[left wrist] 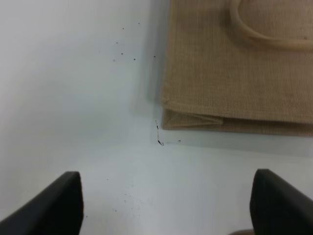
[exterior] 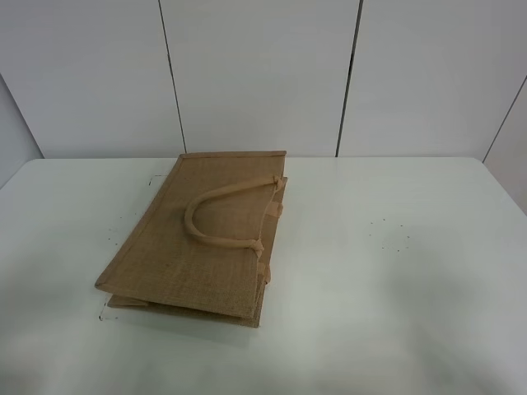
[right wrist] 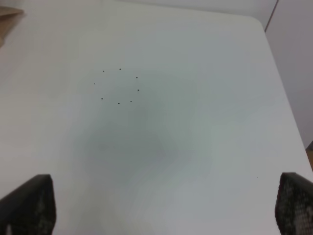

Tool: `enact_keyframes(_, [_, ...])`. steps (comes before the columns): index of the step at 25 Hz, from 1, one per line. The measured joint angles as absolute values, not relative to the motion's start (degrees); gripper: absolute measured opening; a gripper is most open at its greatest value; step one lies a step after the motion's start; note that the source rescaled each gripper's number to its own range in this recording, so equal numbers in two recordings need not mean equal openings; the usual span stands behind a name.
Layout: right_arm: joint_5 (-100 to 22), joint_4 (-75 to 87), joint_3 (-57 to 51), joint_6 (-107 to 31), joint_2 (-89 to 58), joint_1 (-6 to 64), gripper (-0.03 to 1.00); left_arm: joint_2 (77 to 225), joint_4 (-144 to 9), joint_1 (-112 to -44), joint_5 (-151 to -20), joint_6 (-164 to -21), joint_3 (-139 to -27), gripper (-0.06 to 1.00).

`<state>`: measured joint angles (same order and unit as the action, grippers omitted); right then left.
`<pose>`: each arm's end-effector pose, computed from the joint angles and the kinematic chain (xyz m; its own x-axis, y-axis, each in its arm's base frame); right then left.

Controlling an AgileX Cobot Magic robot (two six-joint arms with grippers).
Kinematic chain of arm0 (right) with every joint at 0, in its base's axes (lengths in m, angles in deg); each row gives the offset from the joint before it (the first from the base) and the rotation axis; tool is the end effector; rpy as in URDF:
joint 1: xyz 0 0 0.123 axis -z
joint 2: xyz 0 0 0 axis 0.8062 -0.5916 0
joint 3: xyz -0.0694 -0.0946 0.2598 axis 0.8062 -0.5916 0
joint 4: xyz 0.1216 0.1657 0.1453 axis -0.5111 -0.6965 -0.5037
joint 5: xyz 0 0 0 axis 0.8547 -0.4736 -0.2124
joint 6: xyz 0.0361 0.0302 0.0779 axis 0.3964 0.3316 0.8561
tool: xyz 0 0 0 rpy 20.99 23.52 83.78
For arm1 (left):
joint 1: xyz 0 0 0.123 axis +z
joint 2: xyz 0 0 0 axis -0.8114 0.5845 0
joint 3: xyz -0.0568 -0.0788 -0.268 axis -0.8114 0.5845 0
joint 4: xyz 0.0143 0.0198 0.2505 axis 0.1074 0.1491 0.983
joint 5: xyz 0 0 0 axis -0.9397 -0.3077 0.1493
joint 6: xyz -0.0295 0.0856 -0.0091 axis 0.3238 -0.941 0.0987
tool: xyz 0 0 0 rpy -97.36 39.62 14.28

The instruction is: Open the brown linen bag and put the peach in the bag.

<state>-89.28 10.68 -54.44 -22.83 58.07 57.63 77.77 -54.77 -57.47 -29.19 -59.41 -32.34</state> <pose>-0.0041 0.0051 0.2801 -0.4248 -0.0724 -0.9024 -0.0232 0.9973 -0.0691 -0.0054 -0.0002 0.2791 -0.4425 0.0326 -0.8962 0.0653 0.9979 0.0040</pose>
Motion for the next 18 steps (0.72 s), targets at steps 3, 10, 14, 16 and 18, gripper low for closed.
enact_keyframes(3, [-89.3,10.6,-54.4,-22.8,58.1,57.6,1.00,77.8,-54.8,-57.5,-29.2,-59.4,-32.3,0.98])
enact_keyframes(10, [-89.3,10.4,-54.4,-22.8,58.1,57.6,1.00,77.8,-54.8,-57.5,-29.2,-59.4,-32.3,0.98])
enact_keyframes(14, [-89.3,10.4,-54.4,-22.8,58.1,57.6,1.00,77.8,-54.8,-57.5,-29.2,-59.4,-32.3,0.98])
enact_keyframes(16, [-89.3,10.4,-54.4,-22.8,58.1,57.6,1.00,77.8,-54.8,-57.5,-29.2,-59.4,-32.3,0.98])
enact_keyframes(18, [-89.3,10.4,-54.4,-22.8,58.1,57.6,1.00,77.8,-54.8,-57.5,-29.2,-59.4,-32.3,0.98])
